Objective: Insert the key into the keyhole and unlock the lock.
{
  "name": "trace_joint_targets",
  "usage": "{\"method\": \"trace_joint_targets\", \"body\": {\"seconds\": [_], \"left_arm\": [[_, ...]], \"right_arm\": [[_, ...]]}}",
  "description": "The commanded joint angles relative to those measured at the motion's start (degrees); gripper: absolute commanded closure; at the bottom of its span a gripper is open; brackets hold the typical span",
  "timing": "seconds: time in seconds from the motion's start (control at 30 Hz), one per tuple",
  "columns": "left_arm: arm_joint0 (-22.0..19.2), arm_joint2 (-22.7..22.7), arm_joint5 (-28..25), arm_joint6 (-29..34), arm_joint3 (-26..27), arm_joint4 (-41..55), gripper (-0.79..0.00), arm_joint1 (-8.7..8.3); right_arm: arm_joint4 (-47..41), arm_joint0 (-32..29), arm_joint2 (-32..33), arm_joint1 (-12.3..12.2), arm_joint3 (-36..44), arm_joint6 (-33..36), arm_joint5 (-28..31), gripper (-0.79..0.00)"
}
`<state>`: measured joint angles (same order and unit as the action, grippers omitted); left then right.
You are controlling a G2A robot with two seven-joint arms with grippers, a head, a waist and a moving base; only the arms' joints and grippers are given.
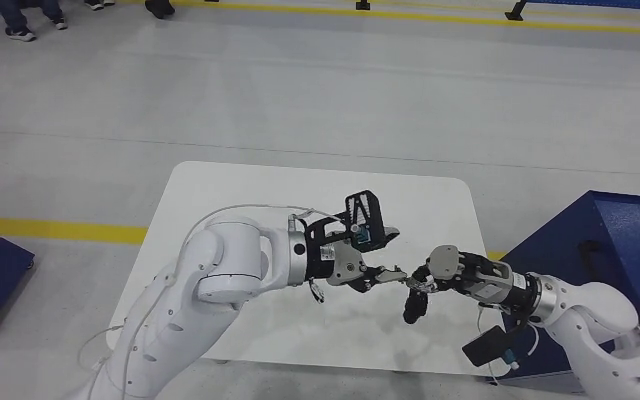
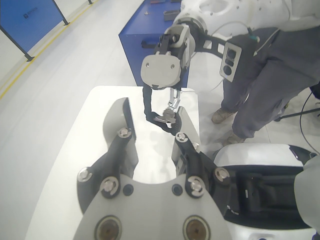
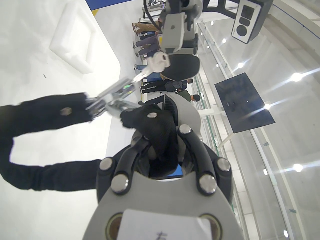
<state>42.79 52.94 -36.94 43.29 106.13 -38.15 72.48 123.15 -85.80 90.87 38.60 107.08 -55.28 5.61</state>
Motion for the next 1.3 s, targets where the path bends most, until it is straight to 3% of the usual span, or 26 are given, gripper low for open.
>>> {"method": "trace_joint_targets", "body": {"seconds": [0.0, 0.23, 0.83, 1.07, 1.27], "left_arm": [[1.04, 1.04, 1.55, -0.21, 0.66, 0.49, -0.785, -0.23], [5.09, 3.12, 4.54, -2.17, 0.62, 4.57, -0.785, -0.78], [5.09, 3.12, 4.54, -2.17, 0.62, 4.57, -0.785, -0.78], [5.09, 3.12, 4.54, -2.17, 0.62, 4.57, -0.785, -0.78], [5.09, 3.12, 4.54, -2.17, 0.62, 4.57, -0.785, -0.78]], "right_arm": [[0.05, -0.16, 0.3, 0.05, -0.07, 0.09, 0.09, 0.0], [1.18, -0.19, 0.44, 0.3, 0.31, 1.34, 0.12, 0.0], [0.8, -0.38, 0.21, 0.37, 0.42, 1.85, 0.34, 0.0], [-8.18, -0.99, -3.47, 1.66, 0.63, 10.56, 2.97, 0.0], [-17.65, 2.95, -6.07, 2.54, -2.13, 12.11, 9.4, 0.0]]}}
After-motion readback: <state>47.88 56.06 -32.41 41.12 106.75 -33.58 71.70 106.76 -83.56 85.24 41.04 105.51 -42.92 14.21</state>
